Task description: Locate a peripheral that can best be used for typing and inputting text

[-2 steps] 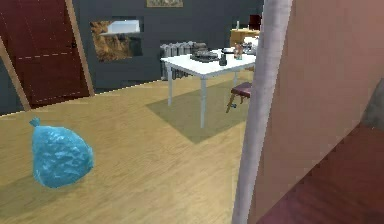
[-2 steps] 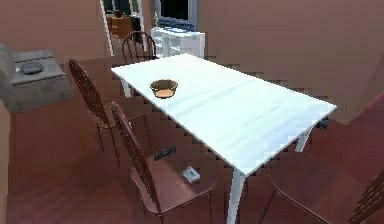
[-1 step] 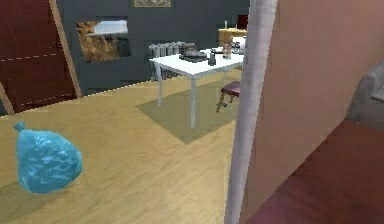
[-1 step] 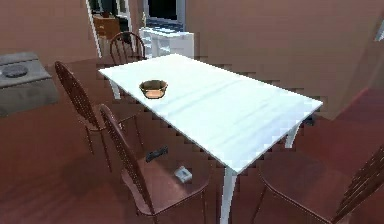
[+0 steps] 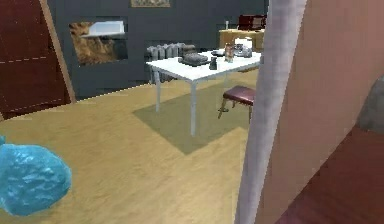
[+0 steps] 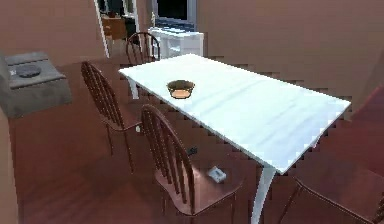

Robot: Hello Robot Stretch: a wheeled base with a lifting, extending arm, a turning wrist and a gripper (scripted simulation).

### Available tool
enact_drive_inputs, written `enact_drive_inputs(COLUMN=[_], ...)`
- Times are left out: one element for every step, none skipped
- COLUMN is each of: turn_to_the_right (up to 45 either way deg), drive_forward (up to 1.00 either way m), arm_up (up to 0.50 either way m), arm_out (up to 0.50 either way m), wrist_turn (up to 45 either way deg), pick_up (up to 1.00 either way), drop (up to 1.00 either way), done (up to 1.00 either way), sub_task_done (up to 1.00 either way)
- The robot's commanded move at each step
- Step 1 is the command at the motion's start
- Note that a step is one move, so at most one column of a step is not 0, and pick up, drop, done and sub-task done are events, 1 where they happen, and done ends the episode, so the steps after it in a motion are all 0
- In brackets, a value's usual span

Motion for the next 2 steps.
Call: enact_drive_inputs(turn_to_the_right=[-12.0, 0.0], drive_forward=[0.0, 0.9], arm_up=[0.0, 0.0], arm_out=[0.0, 0.0], wrist_turn=[0.0, 0.0], pick_up=[0.0, 0.0], drop=[0.0, 0.0], done=[0.0, 0.0], sub_task_done=[0.0, 0.0])
